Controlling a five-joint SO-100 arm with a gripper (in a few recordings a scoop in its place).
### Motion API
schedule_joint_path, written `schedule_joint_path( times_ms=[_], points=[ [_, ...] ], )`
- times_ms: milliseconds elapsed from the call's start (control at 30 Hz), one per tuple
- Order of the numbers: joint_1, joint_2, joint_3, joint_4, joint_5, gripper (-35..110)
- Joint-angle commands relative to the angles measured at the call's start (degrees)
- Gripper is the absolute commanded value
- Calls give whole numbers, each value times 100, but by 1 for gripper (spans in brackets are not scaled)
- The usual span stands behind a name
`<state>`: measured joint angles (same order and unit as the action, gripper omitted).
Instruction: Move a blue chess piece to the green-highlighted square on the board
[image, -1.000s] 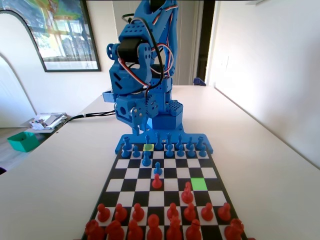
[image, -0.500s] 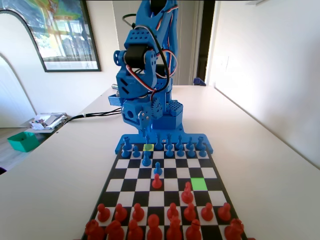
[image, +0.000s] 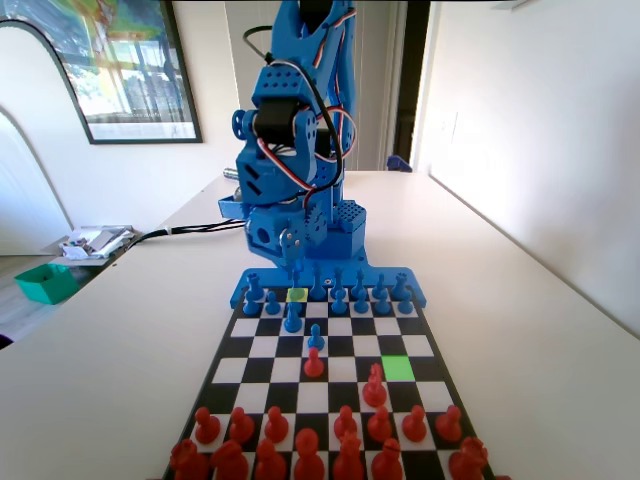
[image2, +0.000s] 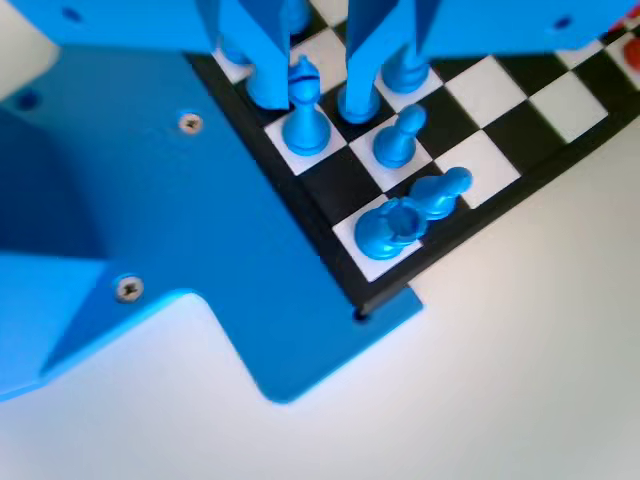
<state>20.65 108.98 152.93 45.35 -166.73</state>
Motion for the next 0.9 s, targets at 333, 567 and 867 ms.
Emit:
schedule_joint_path(
  times_ms=[333,567,867],
  points=[
    [-44,-176,193,-545,-1028,11],
    [-44,-281,185,-668,-1028,11],
    [-62,-290,299,-826,-1081,4]
  ],
)
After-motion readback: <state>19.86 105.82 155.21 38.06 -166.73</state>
